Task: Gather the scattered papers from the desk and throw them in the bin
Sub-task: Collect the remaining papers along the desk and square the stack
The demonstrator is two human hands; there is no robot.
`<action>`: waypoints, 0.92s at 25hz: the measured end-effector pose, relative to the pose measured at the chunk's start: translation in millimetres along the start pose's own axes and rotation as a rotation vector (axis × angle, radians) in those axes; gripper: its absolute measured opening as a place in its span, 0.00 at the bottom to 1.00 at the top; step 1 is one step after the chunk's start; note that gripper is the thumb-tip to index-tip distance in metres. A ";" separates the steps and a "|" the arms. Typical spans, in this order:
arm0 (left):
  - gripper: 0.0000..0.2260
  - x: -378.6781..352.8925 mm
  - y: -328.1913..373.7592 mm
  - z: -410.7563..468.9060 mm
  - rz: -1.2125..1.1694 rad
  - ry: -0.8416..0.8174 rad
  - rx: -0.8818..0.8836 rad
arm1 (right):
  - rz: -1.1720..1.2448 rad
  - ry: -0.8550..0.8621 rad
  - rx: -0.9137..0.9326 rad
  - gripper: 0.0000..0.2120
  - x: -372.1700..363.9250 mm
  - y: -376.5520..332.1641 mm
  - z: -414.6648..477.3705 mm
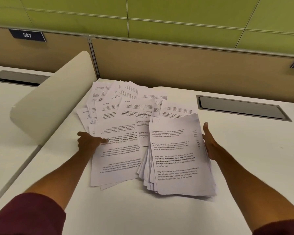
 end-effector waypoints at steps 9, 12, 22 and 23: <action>0.25 -21.3 10.9 -8.0 -0.235 -0.048 0.011 | 0.015 -0.005 0.002 0.37 0.2 1.7 0.0; 0.19 -25.9 18.7 -9.1 -0.075 -0.048 -0.223 | 0.031 -0.002 -0.004 0.37 2.2 3.4 2.7; 0.22 4.7 27.5 7.7 -0.720 -0.462 -0.081 | 0.040 -0.035 -0.010 0.36 7.4 6.7 5.4; 0.21 8.4 31.8 8.5 -0.751 -0.485 -0.094 | 0.049 -0.031 -0.013 0.37 8.0 7.1 6.9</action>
Point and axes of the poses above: each hand's wrist, its own z-axis towards the middle knuckle, its own x-axis out of the back of the hand, y = z × x, the point moved 3 cm from there along z, towards the middle knuckle, and after that the axes turned 7 degrees about -z, right-handed, at the moved point
